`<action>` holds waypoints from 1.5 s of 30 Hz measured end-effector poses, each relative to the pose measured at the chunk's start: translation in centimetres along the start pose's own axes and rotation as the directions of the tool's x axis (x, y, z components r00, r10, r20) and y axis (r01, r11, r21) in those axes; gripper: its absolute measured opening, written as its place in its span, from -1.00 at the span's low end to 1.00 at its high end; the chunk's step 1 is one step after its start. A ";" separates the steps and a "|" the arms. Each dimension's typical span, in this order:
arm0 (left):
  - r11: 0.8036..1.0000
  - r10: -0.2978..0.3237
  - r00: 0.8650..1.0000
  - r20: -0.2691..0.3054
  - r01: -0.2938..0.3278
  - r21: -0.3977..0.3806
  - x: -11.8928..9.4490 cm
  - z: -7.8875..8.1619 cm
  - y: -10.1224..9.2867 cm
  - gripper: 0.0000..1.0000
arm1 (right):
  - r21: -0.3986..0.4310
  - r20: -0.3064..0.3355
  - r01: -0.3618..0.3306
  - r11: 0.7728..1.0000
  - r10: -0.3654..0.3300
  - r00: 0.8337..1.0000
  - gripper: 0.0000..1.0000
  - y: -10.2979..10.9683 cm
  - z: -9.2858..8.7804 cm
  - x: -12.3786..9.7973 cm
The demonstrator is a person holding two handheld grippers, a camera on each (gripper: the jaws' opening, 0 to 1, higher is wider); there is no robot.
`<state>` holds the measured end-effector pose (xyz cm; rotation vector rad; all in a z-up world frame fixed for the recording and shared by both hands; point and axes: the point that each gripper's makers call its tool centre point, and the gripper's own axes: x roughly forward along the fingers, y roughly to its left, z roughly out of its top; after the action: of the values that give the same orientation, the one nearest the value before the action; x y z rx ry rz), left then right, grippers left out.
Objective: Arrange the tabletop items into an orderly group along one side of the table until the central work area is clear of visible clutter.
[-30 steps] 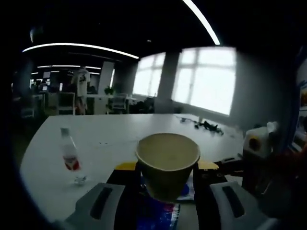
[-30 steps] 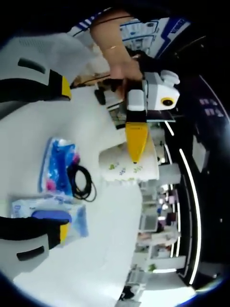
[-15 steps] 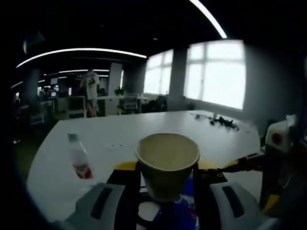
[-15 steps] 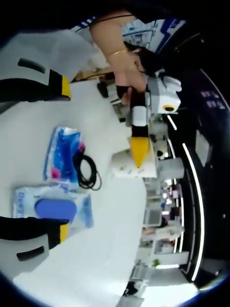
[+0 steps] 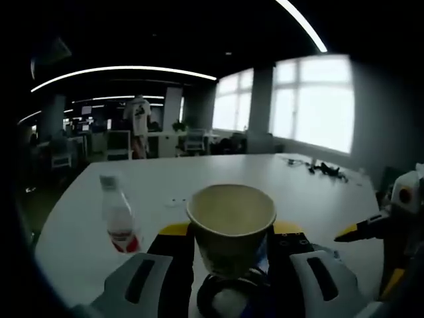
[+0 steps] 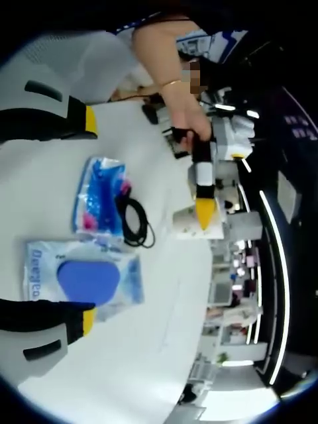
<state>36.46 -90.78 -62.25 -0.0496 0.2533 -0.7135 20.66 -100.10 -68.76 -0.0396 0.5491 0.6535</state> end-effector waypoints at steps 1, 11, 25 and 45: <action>1.000 0.004 1.000 0.000 -0.004 -0.002 0.3 -0.1 0.2 -0.15 | -0.005 -0.001 0.009 1.000 -0.009 1.000 1.00 -0.2 -0.1 0.0; 0.997 0.071 0.997 0.023 -0.071 -0.013 2.7 -0.9 2.5 -0.15 | 0.001 -0.045 0.029 1.000 -0.029 0.999 1.00 -1.4 -1.5 0.6; 0.991 0.131 0.991 0.022 -0.131 -0.002 5.1 -2.6 5.0 -0.15 | 0.020 -0.029 0.079 0.997 -0.078 0.997 0.96 -2.8 -1.6 0.2; 0.981 0.194 0.981 -0.011 -0.194 0.013 7.3 -4.8 7.7 -0.15 | 0.031 -0.037 0.091 0.995 -0.090 0.995 0.91 -3.0 -1.9 0.5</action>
<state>45.51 -89.52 -69.50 -0.0087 0.2621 -0.5215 21.84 -102.62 -71.02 -0.0456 0.5891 0.5562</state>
